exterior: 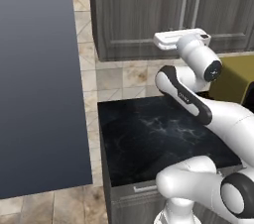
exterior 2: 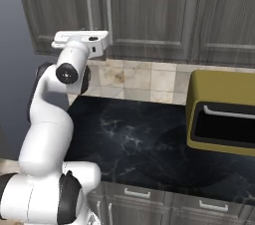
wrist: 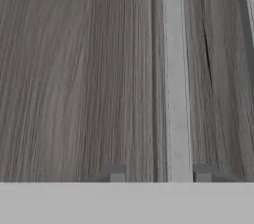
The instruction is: The dining table condiment station is running low on shaker. Refill the condiment station by opening the cabinet and taking the shaker from the cabinet and placing it on the dining table.
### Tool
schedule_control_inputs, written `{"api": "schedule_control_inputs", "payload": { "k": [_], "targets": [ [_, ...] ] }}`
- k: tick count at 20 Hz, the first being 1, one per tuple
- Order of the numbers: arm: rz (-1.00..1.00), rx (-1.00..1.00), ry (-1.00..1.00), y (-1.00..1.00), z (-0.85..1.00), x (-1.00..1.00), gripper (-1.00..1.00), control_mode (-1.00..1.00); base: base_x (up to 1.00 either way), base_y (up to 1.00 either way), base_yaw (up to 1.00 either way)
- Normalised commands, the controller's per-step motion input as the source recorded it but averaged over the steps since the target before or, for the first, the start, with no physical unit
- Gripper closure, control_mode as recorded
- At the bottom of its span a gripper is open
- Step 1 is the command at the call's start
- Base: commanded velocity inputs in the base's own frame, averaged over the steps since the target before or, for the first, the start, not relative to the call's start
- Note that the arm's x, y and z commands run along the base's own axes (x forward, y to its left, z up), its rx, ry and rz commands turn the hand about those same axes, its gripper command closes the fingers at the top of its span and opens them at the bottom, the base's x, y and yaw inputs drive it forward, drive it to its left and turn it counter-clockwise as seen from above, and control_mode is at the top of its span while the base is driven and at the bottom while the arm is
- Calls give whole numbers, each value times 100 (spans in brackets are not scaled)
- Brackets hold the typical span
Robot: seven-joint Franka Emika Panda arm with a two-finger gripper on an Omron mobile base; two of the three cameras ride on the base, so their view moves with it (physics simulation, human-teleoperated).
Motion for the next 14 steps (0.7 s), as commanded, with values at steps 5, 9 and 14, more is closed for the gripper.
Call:
{"api": "schedule_control_inputs", "payload": {
  "k": [5, 9, 14],
  "targets": [
    [2, 0, 0, 64, 28, -74, 100, -100, 0, 0, 0],
    [4, 0, 0, 65, 26, -81, 100, -100, 0, 0, 0],
    [6, 0, 0, 81, 19, -83, 100, -100, 0, 0, 0]
  ]
}}
